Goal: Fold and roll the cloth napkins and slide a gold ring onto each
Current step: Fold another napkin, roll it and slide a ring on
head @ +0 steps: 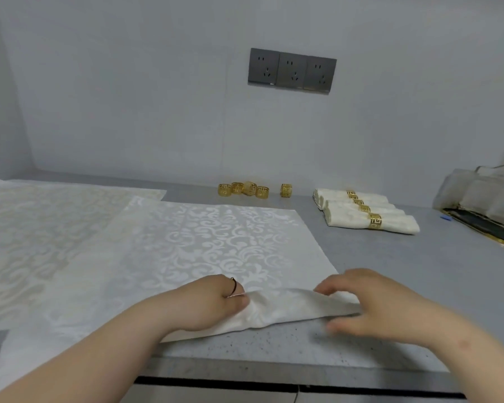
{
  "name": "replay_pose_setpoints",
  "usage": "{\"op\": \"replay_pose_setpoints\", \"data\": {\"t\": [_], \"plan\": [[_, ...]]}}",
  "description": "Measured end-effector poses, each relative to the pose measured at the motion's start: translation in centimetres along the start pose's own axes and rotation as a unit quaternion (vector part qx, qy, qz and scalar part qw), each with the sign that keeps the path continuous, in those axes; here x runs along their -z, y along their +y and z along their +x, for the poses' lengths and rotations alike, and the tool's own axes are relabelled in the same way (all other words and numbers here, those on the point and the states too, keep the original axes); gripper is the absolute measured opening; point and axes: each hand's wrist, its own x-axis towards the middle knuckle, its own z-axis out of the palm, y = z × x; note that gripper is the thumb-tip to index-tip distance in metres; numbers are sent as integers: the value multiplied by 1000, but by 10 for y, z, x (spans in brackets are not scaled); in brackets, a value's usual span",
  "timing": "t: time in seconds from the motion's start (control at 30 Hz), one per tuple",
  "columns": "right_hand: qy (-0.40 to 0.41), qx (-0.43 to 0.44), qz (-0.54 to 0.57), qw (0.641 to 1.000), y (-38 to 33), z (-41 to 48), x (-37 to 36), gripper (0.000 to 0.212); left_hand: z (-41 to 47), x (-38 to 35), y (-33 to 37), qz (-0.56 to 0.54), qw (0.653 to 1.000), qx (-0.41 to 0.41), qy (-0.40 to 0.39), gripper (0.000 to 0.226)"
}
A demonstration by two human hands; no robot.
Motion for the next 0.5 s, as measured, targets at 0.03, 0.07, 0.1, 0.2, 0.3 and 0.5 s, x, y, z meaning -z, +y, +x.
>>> {"op": "replay_pose_setpoints", "data": {"t": [0.03, 0.07, 0.1, 0.2, 0.3, 0.5], "plan": [[14, -10, -32, 999, -1, 0, -2, 19, -1, 0, 2, -1, 1000, -2, -8, 43], [27, -27, -27, 999, -2, -1, -2, 13, -2, 0, 3, -1, 1000, -3, -16, 44], [30, -43, -5, 999, 0, -1, 0, 14, -3, 1, 3, 1, 1000, -4, -22, 44], [11, -68, 65, 996, 7, -6, 11, 25, -12, 8, 1, 45, 998, -10, -47, 40], [19, -92, 118, 989, 18, -12, 26, 24, -26, 21, -2, 92, 993, -30, -71, 33], [45, -134, 248, 958, 45, -18, 43, 25, -50, 64, -24, 2, 990, -31, -134, 25]]}}
